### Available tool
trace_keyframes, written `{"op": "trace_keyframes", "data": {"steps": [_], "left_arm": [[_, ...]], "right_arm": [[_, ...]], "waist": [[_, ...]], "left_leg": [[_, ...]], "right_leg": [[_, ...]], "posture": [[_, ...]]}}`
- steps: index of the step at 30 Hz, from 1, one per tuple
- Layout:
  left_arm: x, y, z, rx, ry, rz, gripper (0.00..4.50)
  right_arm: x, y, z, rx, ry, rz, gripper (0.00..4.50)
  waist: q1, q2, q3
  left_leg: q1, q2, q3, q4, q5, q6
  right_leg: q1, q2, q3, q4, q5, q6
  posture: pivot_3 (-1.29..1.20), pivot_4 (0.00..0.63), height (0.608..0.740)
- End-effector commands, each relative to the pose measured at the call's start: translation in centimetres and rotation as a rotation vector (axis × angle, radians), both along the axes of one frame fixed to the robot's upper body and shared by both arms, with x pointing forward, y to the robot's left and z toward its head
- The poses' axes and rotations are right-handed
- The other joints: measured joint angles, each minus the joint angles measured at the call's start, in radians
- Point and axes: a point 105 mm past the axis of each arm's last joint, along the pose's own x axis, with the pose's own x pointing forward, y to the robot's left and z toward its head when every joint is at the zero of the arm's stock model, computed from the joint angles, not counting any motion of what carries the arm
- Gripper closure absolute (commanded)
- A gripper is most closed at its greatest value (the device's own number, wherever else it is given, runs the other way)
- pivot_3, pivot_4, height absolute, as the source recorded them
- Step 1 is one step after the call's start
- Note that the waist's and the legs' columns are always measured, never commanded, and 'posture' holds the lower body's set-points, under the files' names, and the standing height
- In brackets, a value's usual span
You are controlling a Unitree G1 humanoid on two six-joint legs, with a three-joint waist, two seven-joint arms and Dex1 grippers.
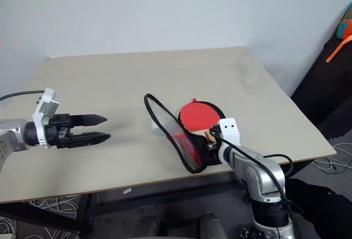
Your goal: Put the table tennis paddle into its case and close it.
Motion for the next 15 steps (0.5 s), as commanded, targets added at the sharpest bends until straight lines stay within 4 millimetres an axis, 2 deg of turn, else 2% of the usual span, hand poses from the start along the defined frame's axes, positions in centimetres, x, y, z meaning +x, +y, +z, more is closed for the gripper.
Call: {"op": "trace_keyframes", "data": {"steps": [1, 7, 15], "left_arm": [[0.0, -0.1, 0.8, -0.008, -0.041, -0.006, 0.0], [0.0, -0.1, 0.7, -0.012, -0.039, -0.003, 0.0], [0.2, -0.2, 0.7, -0.015, -0.041, -0.007, 0.0]], "right_arm": [[0.9, -0.8, 1.2, -0.029, -0.065, -0.038, 3.3], [1.0, -2.1, 1.3, -0.052, -0.069, -0.07, 3.3], [1.0, -2.1, 1.0, -0.081, -0.068, -0.063, 3.3]], "waist": [[0.0, 0.0, 0.0], [0.001, 0.0, 0.0], [0.001, 0.0, 0.0]], "left_leg": [[0.0, 0.0, 0.0, 0.0, 0.0, 0.0], [0.0, 0.0, 0.0, 0.0, 0.0, 0.0], [0.0, 0.0, 0.0, 0.0, 0.0, 0.0]], "right_leg": [[0.0, 0.0, 0.0, 0.0, 0.0, 0.0], [0.0, 0.0, 0.0, 0.0, 0.0, 0.0], [0.0, 0.0, 0.0, 0.0, 0.0, 0.0]], "posture": [[0.0, 0.0, 0.74], [0.0, 0.0, 0.74], [0.0, 0.0, 0.74]]}}
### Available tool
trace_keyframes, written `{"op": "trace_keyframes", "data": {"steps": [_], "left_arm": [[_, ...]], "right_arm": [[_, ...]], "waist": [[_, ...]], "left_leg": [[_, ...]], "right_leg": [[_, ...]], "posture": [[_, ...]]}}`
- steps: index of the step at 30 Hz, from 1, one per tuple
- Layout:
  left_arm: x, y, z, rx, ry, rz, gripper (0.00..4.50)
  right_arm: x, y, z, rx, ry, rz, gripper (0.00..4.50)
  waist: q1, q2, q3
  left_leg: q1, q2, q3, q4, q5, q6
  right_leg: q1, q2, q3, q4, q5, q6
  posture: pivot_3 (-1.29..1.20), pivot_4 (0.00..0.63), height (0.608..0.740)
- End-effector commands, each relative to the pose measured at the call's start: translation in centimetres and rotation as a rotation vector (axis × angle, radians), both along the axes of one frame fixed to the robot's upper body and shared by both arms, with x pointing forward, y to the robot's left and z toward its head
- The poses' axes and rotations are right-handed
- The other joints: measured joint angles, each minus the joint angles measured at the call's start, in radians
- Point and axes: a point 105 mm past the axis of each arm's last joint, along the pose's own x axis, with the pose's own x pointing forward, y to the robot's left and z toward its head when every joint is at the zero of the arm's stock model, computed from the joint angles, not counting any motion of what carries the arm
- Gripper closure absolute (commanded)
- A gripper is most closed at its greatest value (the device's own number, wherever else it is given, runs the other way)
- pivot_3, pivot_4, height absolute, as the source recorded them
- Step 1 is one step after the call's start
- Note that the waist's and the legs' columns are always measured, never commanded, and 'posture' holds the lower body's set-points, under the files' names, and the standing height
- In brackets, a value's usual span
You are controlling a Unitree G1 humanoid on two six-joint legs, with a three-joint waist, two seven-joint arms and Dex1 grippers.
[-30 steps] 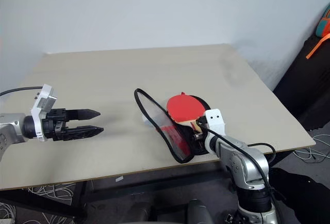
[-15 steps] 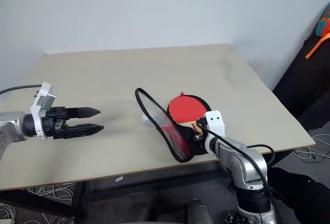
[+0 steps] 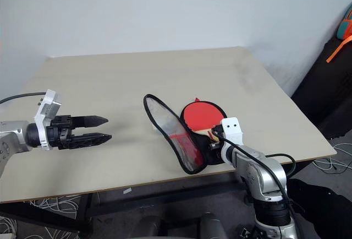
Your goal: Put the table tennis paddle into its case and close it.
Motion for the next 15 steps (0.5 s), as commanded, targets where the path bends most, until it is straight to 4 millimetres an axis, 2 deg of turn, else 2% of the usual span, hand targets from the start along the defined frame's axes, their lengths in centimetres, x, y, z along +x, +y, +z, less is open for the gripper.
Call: {"op": "trace_keyframes", "data": {"steps": [1, 5, 10, 13, 15], "left_arm": [[0.2, -0.1, 1.0, -0.004, -0.047, -0.012, 0.0], [0.3, -0.2, 1.0, -0.004, -0.047, -0.016, 0.0], [0.7, -0.3, 1.0, -0.005, -0.044, -0.022, 0.0], [0.8, -0.5, 0.8, -0.008, -0.031, -0.026, 0.0], [0.9, -0.6, 0.7, -0.006, -0.034, -0.026, 0.0]], "right_arm": [[0.7, -1.2, 1.0, -0.046, -0.061, -0.042, 3.3], [0.8, -1.1, 0.8, -0.051, -0.056, -0.042, 3.3], [1.1, -1.1, 1.4, -0.043, -0.064, -0.036, 1.64], [1.1, -0.8, 3.2, 0.008, -0.097, 0.028, 0.52], [0.8, -0.3, 5.5, 0.036, -0.142, 0.179, 0.04]], "waist": [[0.0, 0.0, 0.0], [0.0, 0.0, 0.0], [-0.001, 0.0, 0.0], [-0.001, 0.0, 0.0], [0.0, 0.001, 0.0]], "left_leg": [[0.0, 0.0, 0.0, 0.0, 0.0, 0.0], [0.0, 0.0, 0.0, 0.0, 0.0, 0.0], [0.0, 0.0, 0.0, 0.0, 0.0, 0.0], [0.0, 0.0, 0.0, 0.0, 0.0, 0.0], [0.0, 0.0, 0.0, 0.0, 0.0, 0.0]], "right_leg": [[0.0, 0.0, 0.0, 0.0, 0.0, 0.0], [0.0, 0.0, 0.0, 0.0, 0.0, 0.0], [0.0, 0.0, 0.0, 0.0, 0.0, 0.0], [0.0, 0.0, 0.0, 0.0, 0.0, 0.0], [0.0, 0.0, 0.0, 0.0, 0.0, 0.0]], "posture": [[0.0, 0.0, 0.74], [0.0, 0.0, 0.74], [0.0, 0.0, 0.74], [0.0, 0.0, 0.74], [0.0, 0.0, 0.74]]}}
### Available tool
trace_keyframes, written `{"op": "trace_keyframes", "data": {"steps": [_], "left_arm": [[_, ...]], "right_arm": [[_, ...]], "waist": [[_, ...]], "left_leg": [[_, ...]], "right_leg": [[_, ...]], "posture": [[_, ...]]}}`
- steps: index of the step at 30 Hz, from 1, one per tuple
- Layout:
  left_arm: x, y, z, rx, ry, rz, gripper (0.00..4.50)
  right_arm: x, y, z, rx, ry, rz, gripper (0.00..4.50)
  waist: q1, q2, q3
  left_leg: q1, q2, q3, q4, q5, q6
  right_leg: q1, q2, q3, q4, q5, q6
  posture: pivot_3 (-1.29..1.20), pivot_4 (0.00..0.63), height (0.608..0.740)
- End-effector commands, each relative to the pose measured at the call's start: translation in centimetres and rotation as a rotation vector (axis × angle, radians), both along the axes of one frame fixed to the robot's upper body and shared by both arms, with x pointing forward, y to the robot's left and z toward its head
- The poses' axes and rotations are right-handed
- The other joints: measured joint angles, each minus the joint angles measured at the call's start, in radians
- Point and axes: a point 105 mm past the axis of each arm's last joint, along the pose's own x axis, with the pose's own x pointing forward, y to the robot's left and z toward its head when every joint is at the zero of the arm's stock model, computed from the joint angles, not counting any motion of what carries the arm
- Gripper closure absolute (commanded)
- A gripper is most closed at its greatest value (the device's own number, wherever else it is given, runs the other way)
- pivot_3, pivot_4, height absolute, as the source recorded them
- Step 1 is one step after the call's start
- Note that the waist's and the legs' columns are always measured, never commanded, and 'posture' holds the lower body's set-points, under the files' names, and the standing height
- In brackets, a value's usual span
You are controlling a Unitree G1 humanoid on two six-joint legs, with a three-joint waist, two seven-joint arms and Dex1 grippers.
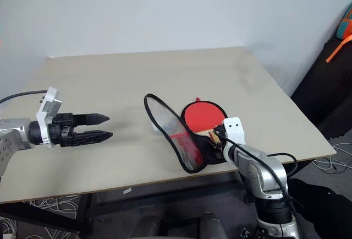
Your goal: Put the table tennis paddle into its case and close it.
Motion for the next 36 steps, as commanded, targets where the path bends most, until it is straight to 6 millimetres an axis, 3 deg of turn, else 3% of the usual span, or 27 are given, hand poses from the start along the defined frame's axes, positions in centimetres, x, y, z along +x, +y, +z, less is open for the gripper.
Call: {"op": "trace_keyframes", "data": {"steps": [1, 4, 8, 14, 19, 22, 26, 31, 36], "left_arm": [[0.3, -0.3, 0.5, 0.009, -0.03, -0.015, 0.0], [0.5, -0.3, 0.3, 0.016, -0.038, -0.007, 0.0], [0.5, -0.5, 0.2, 0.014, -0.035, -0.007, 0.0], [0.7, -0.7, -0.5, 0.033, -0.042, 0.005, 0.0], [0.5, -2.2, -1.7, 0.047, -0.041, -0.025, 0.0], [0.8, -3.6, -2.1, 0.043, -0.065, -0.043, 0.63], [1.5, -6.0, -2.4, 0.033, -0.087, -0.087, 1.92], [3.5, -10.2, -2.8, 0.031, -0.142, -0.149, 1.92], [4.9, -13.2, -3.0, 0.053, -0.207, -0.205, 1.92]], "right_arm": [[-0.1, 0.6, 5.7, 0.048, -0.149, 0.22, 0.04], [-0.2, -0.3, 8.3, 0.047, -0.189, 0.354, 0.04], [0.3, -2.9, 11.2, 0.014, -0.248, 0.486, 0.04], [1.8, -6.1, 11.6, -0.073, -0.257, 0.507, 0.04], [2.7, -7.2, 11.8, -0.096, -0.265, 0.507, 0.04], [3.0, -7.4, 11.9, -0.098, -0.268, 0.502, 0.0], [3.1, -7.3, 12.0, -0.095, -0.272, 0.504, 0.0], [3.5, -7.2, 12.6, -0.097, -0.302, 0.473, 0.0], [4.2, -8.6, 13.7, -0.133, -0.329, 0.395, 0.0]], "waist": [[0.001, 0.001, 0.0], [0.0, 0.0, 0.0], [0.001, 0.0, 0.0], [0.0, -0.001, 0.0], [0.001, -0.001, 0.0], [0.005, -0.001, 0.0], [0.006, -0.001, 0.0], [0.008, -0.002, 0.0], [0.006, -0.001, 0.0]], "left_leg": [[0.0, 0.0, 0.0, 0.0, 0.0, 0.0], [0.0, 0.0, 0.0, 0.0, 0.0, 0.0], [0.0, 0.001, 0.0, 0.0, 0.0, 0.0], [0.0, 0.0, 0.001, 0.0, 0.0, 0.0], [0.0, 0.0, 0.001, 0.0, 0.0, 0.0], [0.0, 0.0, 0.001, 0.001, 0.0, 0.0], [0.0, -0.001, 0.001, 0.002, 0.0, 0.0], [0.0, -0.003, 0.0, 0.005, 0.0, 0.001], [0.0, -0.003, 0.0, 0.004, 0.0, 0.001]], "right_leg": [[0.0, 0.0, 0.0, 0.0, 0.0, 0.0], [0.001, -0.001, 0.0, -0.001, 0.0, 0.0], [0.001, 0.0, -0.001, -0.001, 0.0, 0.0], [0.001, 0.0, 0.0, -0.001, 0.0, -0.001], [0.001, 0.0, 0.0, -0.001, 0.0, 0.0], [0.001, 0.0, 0.0, -0.001, 0.0, 0.0], [0.001, 0.0, 0.001, -0.001, 0.001, 0.001], [0.004, 0.0, 0.001, -0.001, 0.001, 0.002], [0.003, 0.0, 0.002, 0.0, 0.001, 0.002]], "posture": [[0.0, 0.0, 0.74], [0.0, 0.0, 0.74], [0.0, 0.0, 0.74], [0.0, 0.0, 0.74], [0.0, 0.0, 0.74], [0.0, 0.0, 0.74], [0.0, 0.0, 0.74], [0.0, 0.0, 0.74], [0.0, 0.0, 0.74]]}}
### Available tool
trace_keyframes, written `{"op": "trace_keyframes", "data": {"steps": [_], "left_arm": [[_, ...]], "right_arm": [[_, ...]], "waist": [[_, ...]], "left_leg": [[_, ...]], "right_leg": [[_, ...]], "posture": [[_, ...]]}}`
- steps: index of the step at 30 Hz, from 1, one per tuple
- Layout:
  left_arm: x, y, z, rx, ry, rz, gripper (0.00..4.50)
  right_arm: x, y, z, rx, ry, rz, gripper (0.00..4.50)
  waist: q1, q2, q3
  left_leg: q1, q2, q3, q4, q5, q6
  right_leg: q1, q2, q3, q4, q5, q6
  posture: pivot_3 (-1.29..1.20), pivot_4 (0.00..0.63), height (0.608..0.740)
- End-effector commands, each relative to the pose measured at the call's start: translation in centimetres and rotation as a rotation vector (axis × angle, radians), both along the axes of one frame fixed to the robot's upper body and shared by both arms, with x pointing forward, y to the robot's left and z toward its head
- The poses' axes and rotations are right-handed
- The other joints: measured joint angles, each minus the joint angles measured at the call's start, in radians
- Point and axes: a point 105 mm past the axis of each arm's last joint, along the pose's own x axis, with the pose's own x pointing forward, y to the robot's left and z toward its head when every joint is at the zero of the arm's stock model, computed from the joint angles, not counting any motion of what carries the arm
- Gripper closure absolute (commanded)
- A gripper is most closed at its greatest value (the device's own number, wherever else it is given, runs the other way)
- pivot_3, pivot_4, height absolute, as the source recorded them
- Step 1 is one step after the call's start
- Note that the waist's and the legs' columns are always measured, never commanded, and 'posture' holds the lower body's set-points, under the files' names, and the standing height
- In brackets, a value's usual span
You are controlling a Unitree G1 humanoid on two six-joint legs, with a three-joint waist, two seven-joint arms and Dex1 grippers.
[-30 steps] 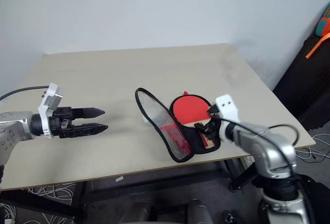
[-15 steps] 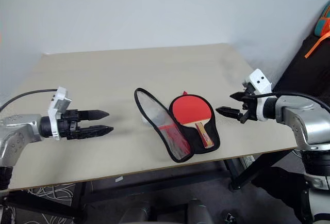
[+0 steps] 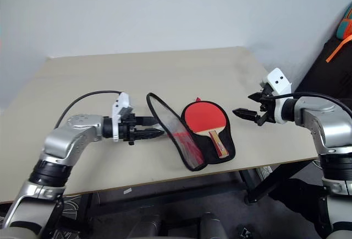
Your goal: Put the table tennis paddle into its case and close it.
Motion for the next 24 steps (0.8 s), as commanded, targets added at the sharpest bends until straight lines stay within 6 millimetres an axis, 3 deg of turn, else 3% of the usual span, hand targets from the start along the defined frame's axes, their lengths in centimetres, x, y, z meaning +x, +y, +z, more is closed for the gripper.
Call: {"op": "trace_keyframes", "data": {"steps": [1, 8, 15, 18, 21, 24], "left_arm": [[0.9, -1.7, 0.9, 0.011, -0.089, -0.035, 1.92], [1.7, -7.2, 0.7, -0.027, -0.126, -0.125, 1.92], [2.2, -12.3, -0.5, -0.083, -0.118, -0.12, 1.92], [1.1, -12.6, -1.1, -0.093, -0.081, -0.148, 1.92], [0.5, -11.4, -2.0, -0.067, 0.008, -0.117, 1.92], [-1.5, -10.2, -2.9, -0.056, 0.159, -0.123, 1.92]], "right_arm": [[0.4, -1.0, 3.0, -0.011, -0.101, -0.036, 0.0], [0.1, -2.8, 4.7, -0.039, -0.137, -0.076, 0.0], [0.1, -2.8, 4.5, -0.039, -0.134, -0.086, 0.0], [-0.2, -2.8, 4.2, -0.037, -0.125, -0.085, 0.0], [-0.5, -3.0, 3.8, -0.036, -0.114, -0.091, 0.0], [-0.7, -2.7, 3.5, -0.027, -0.107, -0.09, 0.0]], "waist": [[0.001, 0.0, 0.0], [0.01, 0.0, 0.0], [0.008, 0.001, 0.0], [0.006, 0.001, 0.0], [0.001, 0.001, 0.0], [0.0, 0.002, 0.0]], "left_leg": [[0.0, 0.0, 0.0, 0.0, 0.0, 0.0], [-0.001, -0.002, -0.001, 0.002, 0.0, 0.001], [-0.001, -0.002, 0.0, 0.002, 0.0, 0.001], [-0.001, -0.001, 0.0, 0.002, 0.0, 0.001], [-0.001, -0.001, 0.0, 0.001, 0.0, 0.001], [-0.001, -0.001, 0.0, 0.001, 0.0, 0.001]], "right_leg": [[0.0, 0.0, 0.0, 0.0, 0.0, 0.0], [0.002, -0.001, 0.0, 0.0, 0.0, 0.0], [0.001, 0.0, 0.001, -0.001, 0.0, 0.001], [0.0, 0.0, 0.001, 0.0, 0.001, 0.001], [0.0, 0.0, 0.002, 0.0, 0.0, 0.001], [0.0, 0.0, 0.002, 0.0, 0.0, 0.001]], "posture": [[0.0, 0.0, 0.74], [0.0, 0.0, 0.74], [0.0, 0.0, 0.74], [0.0, 0.0, 0.74], [0.0, 0.0, 0.74], [0.0, 0.0, 0.74]]}}
